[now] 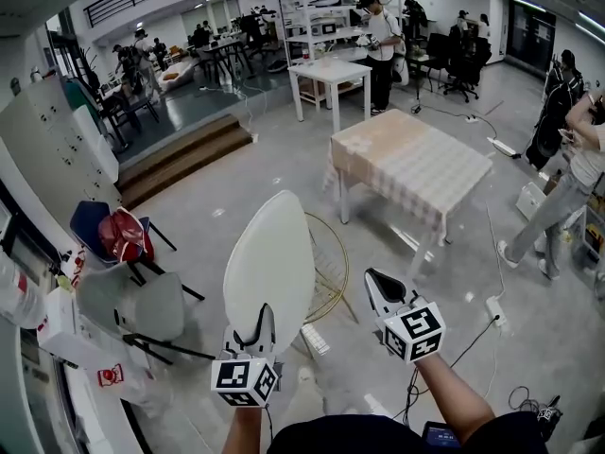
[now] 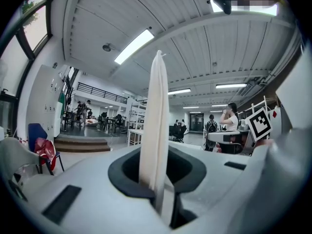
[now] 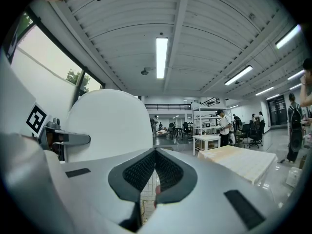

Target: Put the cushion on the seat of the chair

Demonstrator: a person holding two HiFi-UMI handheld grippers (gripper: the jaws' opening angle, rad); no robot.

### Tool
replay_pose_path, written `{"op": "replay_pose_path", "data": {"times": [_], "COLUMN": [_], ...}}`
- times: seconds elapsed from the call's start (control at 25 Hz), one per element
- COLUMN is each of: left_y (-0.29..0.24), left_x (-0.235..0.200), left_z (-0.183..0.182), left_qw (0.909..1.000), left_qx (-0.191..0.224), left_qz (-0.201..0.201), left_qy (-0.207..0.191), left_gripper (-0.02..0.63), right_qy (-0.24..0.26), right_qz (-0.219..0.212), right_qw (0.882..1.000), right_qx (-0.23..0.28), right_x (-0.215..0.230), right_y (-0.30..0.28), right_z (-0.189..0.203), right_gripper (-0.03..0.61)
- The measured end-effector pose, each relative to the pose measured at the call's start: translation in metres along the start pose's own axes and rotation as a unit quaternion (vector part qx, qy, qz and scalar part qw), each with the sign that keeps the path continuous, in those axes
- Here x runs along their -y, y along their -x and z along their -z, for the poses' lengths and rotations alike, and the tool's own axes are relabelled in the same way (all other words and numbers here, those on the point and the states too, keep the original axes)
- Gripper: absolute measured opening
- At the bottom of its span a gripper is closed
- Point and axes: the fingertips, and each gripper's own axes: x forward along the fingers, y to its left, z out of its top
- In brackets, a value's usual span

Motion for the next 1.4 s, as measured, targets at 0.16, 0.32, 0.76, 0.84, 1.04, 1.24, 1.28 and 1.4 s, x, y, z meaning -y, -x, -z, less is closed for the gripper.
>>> {"op": "replay_pose_path", "data": {"times": [0.16,0.32,0.76,0.84,1.04,1.24,1.28,1.4], "left_y": [-0.01,-0.022,-0.064,-0.073,-0.092,-0.109,-0.112,-0.123], "left_x": [-0.012,-0.02,-0.052,-0.059,-0.079,-0.1,-0.104,-0.115], "left_z": [0.002,0.004,0.002,0.003,-0.002,-0.004,-0.005,-0.005], "left_qw": [1.0,0.9999,0.9995,0.9996,0.9992,0.999,0.9991,0.9991], "left_qx": [-0.004,-0.011,-0.012,-0.015,-0.009,-0.013,-0.014,-0.018], "left_qz": [0.0,0.005,0.011,0.01,0.012,0.013,0.014,0.015], "left_qy": [0.001,-0.006,0.026,0.024,0.037,0.039,0.039,0.035], "left_gripper": [0.061,0.061,0.061,0.061,0.062,0.063,0.063,0.063], "right_qy": [-0.001,-0.005,-0.01,-0.008,0.001,0.003,0.003,0.003], "right_qz": [-0.002,0.003,0.007,0.007,0.006,0.006,0.006,0.009], "right_qw": [1.0,1.0,1.0,1.0,1.0,1.0,1.0,1.0], "right_qx": [0.002,0.005,0.009,0.007,-0.003,-0.011,-0.013,-0.016], "right_x": [0.0,0.005,0.019,0.021,0.024,0.022,0.021,0.024], "right_y": [-0.016,-0.031,-0.08,-0.089,-0.117,-0.143,-0.149,-0.163], "right_z": [0.001,0.001,-0.003,-0.003,-0.004,-0.007,-0.007,-0.008], "right_gripper": [0.018,0.018,0.018,0.018,0.018,0.018,0.018,0.018]}}
